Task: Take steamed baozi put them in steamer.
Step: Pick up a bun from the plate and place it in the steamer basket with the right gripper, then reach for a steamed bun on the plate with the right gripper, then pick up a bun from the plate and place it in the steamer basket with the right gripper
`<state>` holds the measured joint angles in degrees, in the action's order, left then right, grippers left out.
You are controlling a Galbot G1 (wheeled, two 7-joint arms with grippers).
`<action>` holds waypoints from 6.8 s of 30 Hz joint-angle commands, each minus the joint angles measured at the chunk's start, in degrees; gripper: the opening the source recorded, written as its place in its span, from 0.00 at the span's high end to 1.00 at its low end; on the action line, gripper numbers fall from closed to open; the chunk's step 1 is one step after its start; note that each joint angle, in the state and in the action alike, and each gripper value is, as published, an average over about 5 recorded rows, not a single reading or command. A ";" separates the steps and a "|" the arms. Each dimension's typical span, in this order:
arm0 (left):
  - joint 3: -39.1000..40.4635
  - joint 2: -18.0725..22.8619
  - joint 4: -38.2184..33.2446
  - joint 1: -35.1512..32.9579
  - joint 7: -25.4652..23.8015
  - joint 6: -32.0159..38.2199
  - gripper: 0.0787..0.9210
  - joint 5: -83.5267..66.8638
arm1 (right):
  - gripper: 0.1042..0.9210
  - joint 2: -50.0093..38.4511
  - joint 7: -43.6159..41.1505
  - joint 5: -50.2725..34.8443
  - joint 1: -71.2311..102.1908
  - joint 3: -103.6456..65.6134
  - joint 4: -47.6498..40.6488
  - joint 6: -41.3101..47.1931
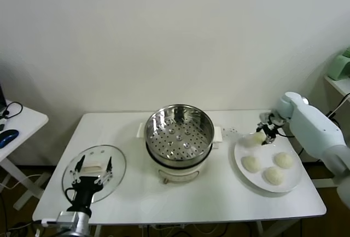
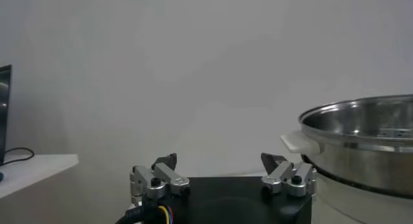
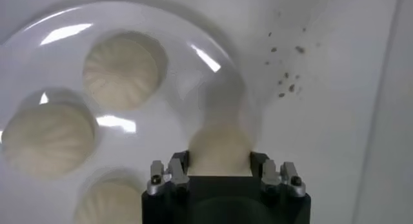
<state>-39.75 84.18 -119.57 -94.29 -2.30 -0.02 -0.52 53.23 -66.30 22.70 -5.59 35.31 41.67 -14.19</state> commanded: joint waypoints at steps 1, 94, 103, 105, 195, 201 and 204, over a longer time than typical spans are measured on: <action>-0.22 -0.03 -0.56 -0.70 0.00 0.09 0.12 0.11 | 0.37 -1.71 -0.18 -3.07 -11.64 8.91 11.74 -4.57; 0.50 0.02 -3.85 -2.80 -0.13 -0.01 0.12 -2.86 | 0.12 -2.09 -4.15 -40.76 -42.70 44.81 27.31 2.20; 0.88 -0.49 -4.93 -2.22 0.14 0.26 0.12 -3.92 | 0.12 -16.33 -1.64 -42.76 -29.47 38.23 23.55 15.25; 0.94 -0.53 -5.08 -2.30 0.16 0.26 0.12 -3.86 | 0.12 -18.32 -1.61 -40.37 -24.54 34.32 24.12 16.11; 0.83 0.04 -4.51 -5.05 -0.03 1.55 0.12 -4.45 | 0.33 -7.18 2.11 -53.67 -30.66 39.51 17.09 21.16; 1.42 0.07 -5.08 -4.77 0.01 1.22 0.12 -3.63 | 0.33 -0.01 2.80 -68.57 -40.76 46.82 17.02 24.78; 1.72 0.04 -5.41 -4.34 0.06 0.95 0.12 -3.30 | 0.33 4.02 3.66 -74.58 -42.64 47.96 16.95 26.64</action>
<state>-38.41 84.27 -124.66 -99.06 -2.28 1.31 -4.44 48.47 -63.50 -31.20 -32.81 72.72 58.96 8.57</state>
